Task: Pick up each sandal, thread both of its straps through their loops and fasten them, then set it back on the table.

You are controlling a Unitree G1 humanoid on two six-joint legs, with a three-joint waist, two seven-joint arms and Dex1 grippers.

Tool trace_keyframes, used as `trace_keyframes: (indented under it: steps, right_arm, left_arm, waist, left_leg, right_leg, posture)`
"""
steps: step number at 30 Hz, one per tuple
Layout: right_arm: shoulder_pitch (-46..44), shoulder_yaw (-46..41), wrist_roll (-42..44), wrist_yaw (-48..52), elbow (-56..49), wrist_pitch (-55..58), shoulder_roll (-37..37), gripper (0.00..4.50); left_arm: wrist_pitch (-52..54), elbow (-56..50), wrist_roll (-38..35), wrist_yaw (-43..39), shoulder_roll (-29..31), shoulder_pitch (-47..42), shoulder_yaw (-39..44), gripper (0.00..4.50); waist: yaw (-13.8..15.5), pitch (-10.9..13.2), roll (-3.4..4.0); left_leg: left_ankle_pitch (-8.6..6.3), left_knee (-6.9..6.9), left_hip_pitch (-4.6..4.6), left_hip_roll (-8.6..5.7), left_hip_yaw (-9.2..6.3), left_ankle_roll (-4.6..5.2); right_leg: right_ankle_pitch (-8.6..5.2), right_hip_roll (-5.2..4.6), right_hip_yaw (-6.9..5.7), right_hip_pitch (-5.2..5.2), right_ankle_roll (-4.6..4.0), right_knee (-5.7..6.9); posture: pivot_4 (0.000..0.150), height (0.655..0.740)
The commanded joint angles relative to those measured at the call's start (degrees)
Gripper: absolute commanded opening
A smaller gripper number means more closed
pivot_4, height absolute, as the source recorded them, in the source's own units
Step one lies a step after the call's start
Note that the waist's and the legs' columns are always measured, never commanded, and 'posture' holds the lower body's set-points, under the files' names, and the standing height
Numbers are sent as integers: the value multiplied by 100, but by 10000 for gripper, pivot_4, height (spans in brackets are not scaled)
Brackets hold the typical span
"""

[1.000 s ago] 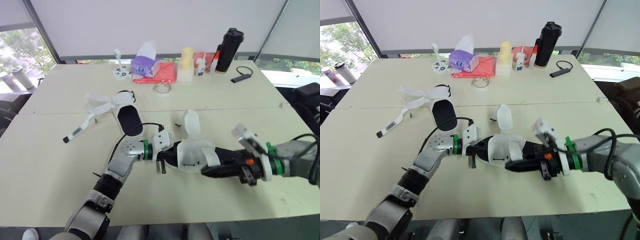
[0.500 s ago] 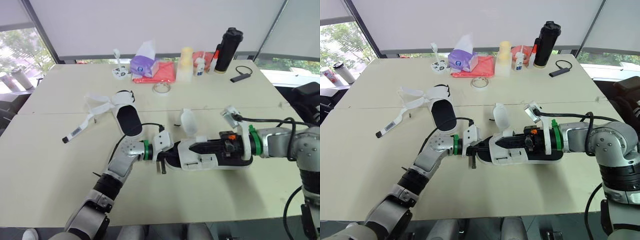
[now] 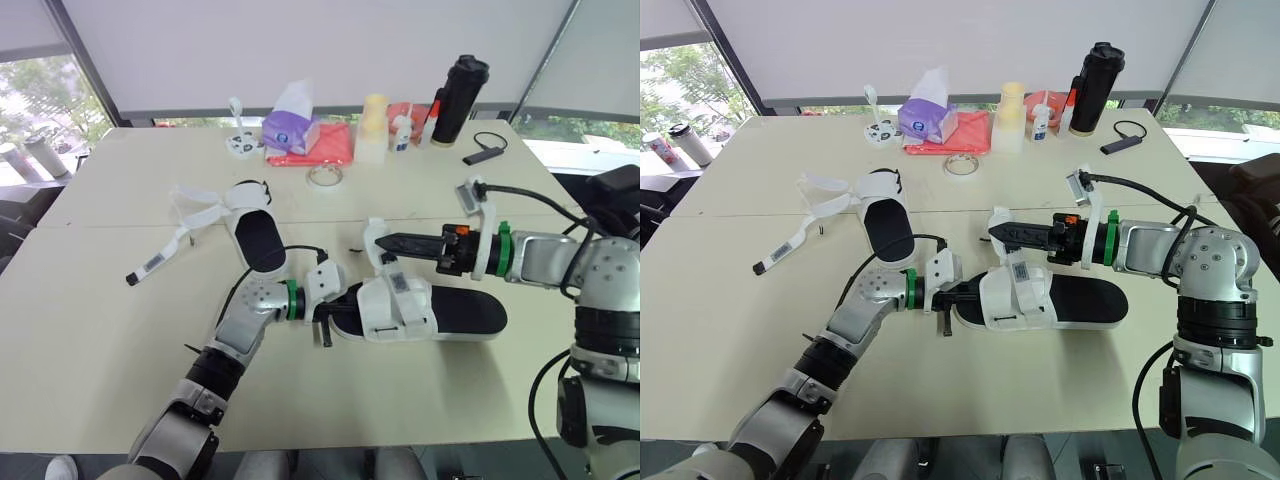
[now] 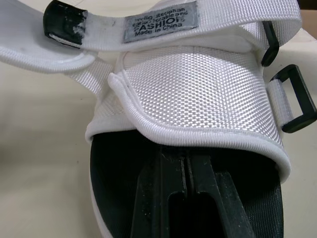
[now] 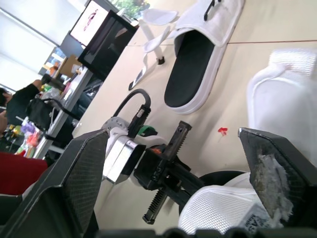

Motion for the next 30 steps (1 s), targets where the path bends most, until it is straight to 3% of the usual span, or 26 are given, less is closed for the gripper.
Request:
trace_keyframes:
  steps: [1, 5, 23, 27, 30]
  right_arm:
    - [-281, -189, 93, 76, -198, -9, -100, 44531]
    - [-207, 1086, -1269, 663, -511, -669, -852, 44531]
    - [46, 1810, -2330, 1906, -637, -1158, -954, 44531]
    - [59, 1838, -2419, 2005, -701, -1155, -937, 26974]
    - [115, 1911, -2461, 2076, -857, -1151, -920, 11433]
  left_arm:
    - [-43, -55, 5, 0, 21, -21, -6, 0]
    - [-58, -37, 7, -11, 11, -33, -12, 0]
    - [-45, -109, 7, 21, 31, 23, -12, 0]
    - [-42, -115, 4, 30, 29, 25, -7, 0]
    - [-33, -121, -4, 40, 23, 31, -2, 0]
  waist:
    - [-3, 0, 1]
    - [4, 0, 3]
    - [-6, 0, 3]
    - [-6, 0, 3]
    - [-5, 0, 3]
  left_leg:
    - [0, 0, 0, 0, 0, 0]
    - [0, 2, 0, -1, 1, 0]
    - [0, -1, 0, 0, 1, 0]
    - [0, -1, 0, 0, 1, 0]
    - [0, -1, 0, 0, 1, 0]
  right_leg:
    - [0, 0, 0, 0, 0, 1]
    - [-1, 0, 0, -2, 1, 2]
    - [-1, 0, 0, -2, 1, 0]
    - [-1, 0, 0, -2, 1, 0]
    - [-1, 0, 0, -2, 1, 0]
  posture:
    - [1500, 7400]
    - [1500, 7400]
    - [1500, 7400]
    - [1500, 7400]
    - [1500, 7400]
